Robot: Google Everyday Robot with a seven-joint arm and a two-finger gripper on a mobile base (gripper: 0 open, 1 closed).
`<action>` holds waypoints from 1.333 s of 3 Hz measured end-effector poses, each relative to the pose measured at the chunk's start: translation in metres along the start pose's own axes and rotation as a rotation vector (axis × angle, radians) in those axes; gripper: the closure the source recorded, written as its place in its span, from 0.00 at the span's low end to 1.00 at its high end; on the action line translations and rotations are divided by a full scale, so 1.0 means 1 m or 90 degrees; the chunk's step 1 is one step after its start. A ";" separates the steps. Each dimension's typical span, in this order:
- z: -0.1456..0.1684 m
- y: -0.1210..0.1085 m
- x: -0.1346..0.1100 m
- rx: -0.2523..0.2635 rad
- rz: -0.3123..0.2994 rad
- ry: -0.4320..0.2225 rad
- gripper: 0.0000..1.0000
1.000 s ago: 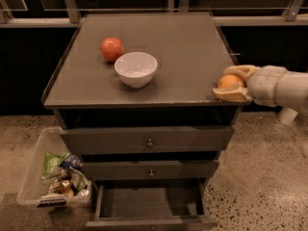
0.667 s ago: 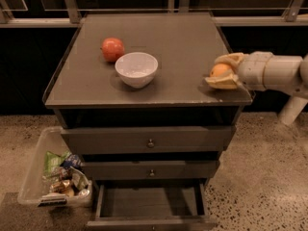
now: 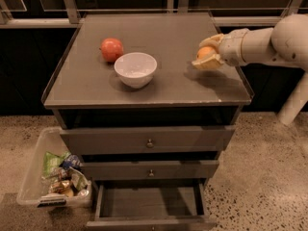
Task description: Pick orange from bottom drawer and place on counter
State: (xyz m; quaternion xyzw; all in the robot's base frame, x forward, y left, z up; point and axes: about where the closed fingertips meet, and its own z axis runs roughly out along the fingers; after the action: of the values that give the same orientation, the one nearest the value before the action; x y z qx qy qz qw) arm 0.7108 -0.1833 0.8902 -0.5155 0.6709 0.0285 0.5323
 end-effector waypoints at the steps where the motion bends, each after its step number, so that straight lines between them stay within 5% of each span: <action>1: 0.003 0.000 -0.004 -0.002 -0.002 -0.004 0.82; 4: 0.004 0.001 -0.004 -0.002 -0.002 -0.004 0.12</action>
Offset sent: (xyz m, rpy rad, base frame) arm 0.0021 0.0049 0.0017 0.0007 -0.0034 0.0065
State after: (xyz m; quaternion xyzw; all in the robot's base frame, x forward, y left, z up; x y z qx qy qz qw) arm 0.7125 -0.1783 0.8913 -0.5175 0.6684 0.0301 0.5334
